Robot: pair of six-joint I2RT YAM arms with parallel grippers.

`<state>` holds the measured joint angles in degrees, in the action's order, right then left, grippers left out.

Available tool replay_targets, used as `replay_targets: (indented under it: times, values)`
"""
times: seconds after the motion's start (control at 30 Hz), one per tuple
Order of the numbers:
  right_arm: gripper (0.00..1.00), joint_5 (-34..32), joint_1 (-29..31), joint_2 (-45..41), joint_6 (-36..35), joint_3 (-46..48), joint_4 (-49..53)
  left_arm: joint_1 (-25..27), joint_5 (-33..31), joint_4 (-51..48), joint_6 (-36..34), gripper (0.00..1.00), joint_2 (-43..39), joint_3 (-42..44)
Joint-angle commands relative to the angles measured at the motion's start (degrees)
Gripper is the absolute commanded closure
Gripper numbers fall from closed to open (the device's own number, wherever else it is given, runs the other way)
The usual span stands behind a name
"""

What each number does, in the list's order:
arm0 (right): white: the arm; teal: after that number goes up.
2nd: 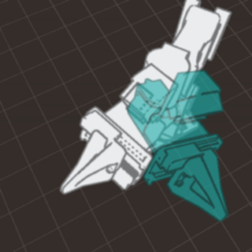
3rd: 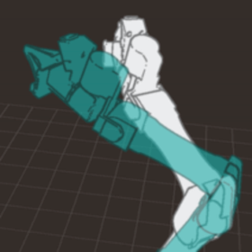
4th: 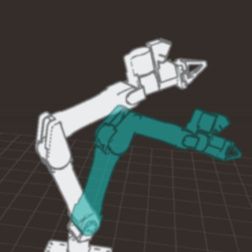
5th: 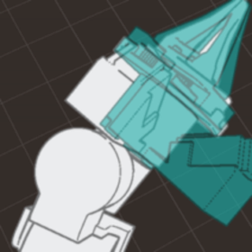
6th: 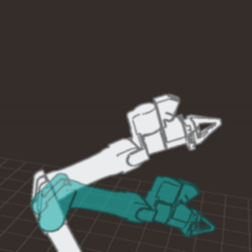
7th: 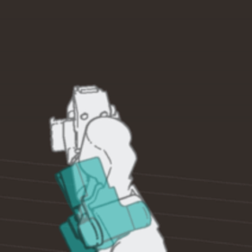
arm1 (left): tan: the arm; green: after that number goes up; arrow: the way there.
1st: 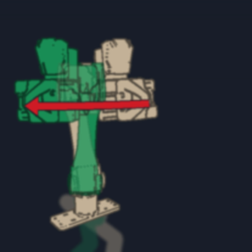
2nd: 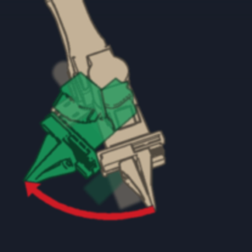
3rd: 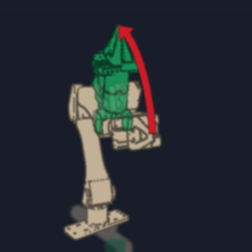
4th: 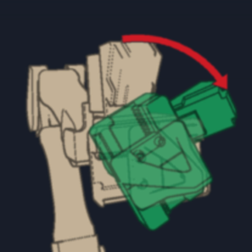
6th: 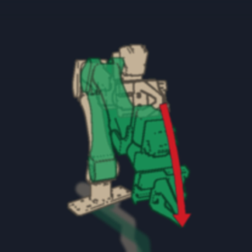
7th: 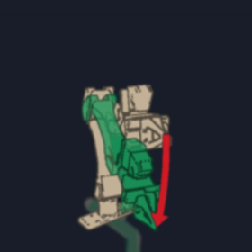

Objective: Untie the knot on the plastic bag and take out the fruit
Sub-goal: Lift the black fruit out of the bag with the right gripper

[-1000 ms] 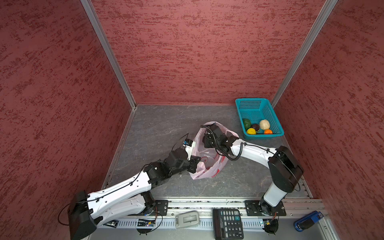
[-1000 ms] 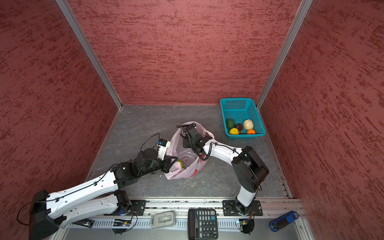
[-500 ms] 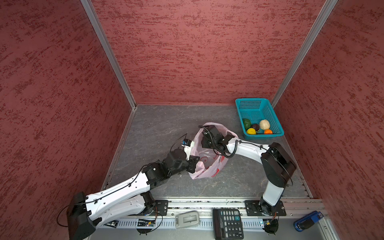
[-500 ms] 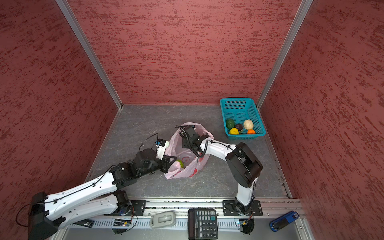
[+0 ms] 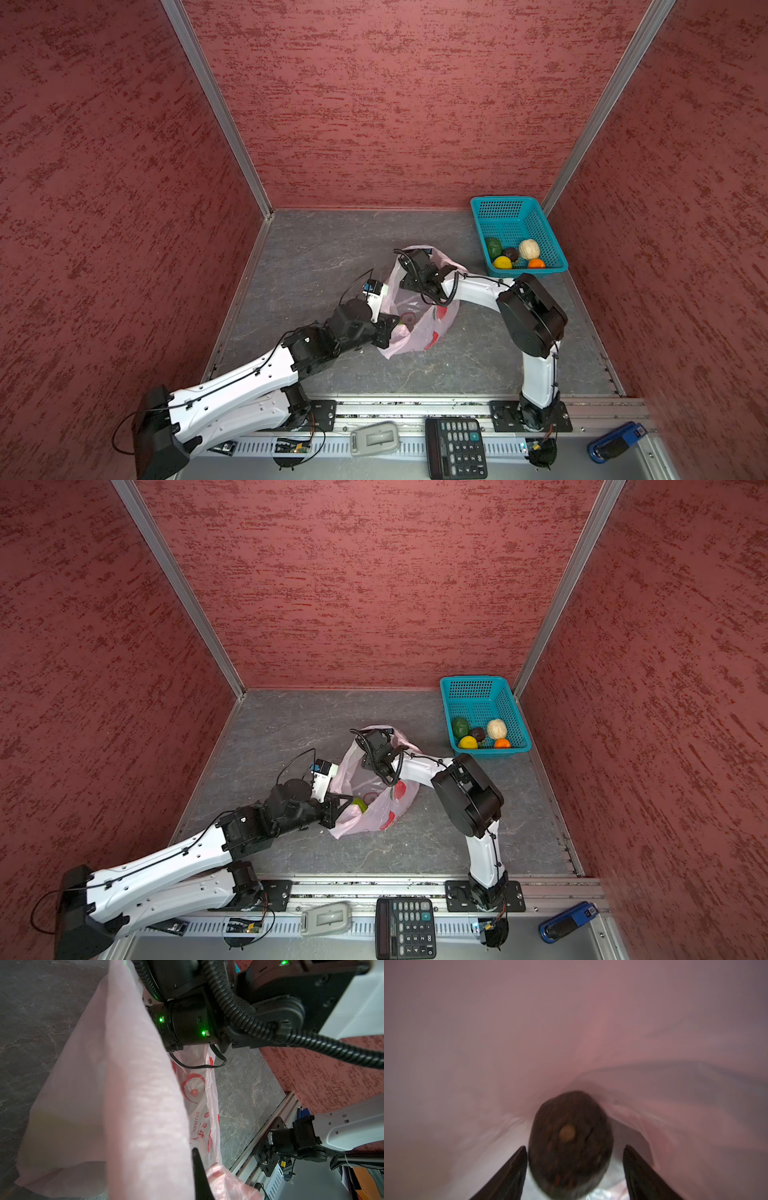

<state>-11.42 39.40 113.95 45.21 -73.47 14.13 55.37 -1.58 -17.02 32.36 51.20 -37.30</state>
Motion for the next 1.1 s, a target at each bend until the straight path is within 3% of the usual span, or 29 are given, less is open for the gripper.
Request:
replay_targets:
  times: [0.0, 0.13, 0.23, 0.73, 1.07]
  values:
    - [0.32, -3.02, -0.81, 2.14, 2.12, -1.12, -2.30, 0.33, 0.81, -1.40, -0.28, 1.00, -0.79, 0.32]
    - [0.50, -1.84, -0.73, 0.76, 1.39, 0.34, -4.66, 0.28, 0.75, -2.35, -0.79, 1.00, -0.82, -0.06]
    - [0.58, 0.04, -0.06, -2.84, 0.34, 2.45, -6.01, 0.34, 0.29, -2.42, -0.78, 1.00, -0.93, 0.27]
    - [0.61, 12.56, 5.13, -20.27, -0.63, 13.03, -4.75, -1.66, -0.84, 0.64, -0.61, 1.00, -1.28, 3.15]
    - [0.62, 10.81, 10.88, -24.56, -3.35, 12.21, 2.56, -2.95, -0.49, 0.40, -1.37, 1.00, -1.54, 2.92]
